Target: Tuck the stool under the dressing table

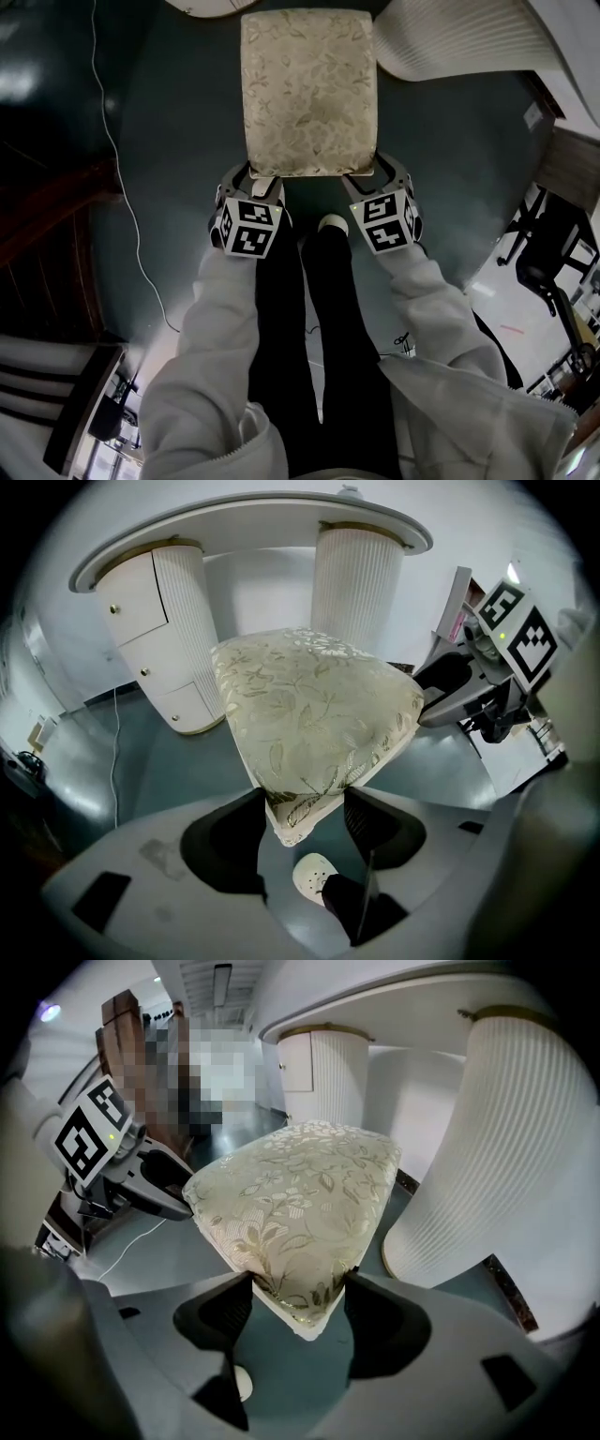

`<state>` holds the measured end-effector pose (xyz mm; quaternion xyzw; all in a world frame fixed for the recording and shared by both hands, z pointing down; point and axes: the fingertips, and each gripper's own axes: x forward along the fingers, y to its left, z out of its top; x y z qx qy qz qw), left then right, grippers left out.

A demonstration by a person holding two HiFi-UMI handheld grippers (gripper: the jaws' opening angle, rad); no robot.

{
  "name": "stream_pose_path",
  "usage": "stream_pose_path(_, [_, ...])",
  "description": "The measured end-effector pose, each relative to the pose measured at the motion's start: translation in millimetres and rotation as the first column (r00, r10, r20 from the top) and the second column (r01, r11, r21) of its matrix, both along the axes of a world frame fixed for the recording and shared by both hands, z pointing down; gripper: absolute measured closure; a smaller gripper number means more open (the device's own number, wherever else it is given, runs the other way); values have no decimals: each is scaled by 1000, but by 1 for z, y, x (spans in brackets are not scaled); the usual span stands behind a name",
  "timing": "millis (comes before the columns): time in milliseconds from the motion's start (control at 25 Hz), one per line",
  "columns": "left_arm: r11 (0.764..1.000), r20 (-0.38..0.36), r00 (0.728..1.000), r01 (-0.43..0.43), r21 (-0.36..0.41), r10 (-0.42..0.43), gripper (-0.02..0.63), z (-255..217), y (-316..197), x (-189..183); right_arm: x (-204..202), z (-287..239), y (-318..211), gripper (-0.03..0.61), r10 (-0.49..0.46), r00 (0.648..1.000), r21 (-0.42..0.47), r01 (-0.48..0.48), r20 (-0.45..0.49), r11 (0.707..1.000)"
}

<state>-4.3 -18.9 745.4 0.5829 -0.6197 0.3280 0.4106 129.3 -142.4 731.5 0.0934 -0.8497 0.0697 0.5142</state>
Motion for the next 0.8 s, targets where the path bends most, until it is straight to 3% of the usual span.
stream_pose_path(800, [984, -5, 984, -176, -14, 176, 354, 10, -45, -80, -61, 10, -17, 224, 179, 984, -19, -180, -20, 984])
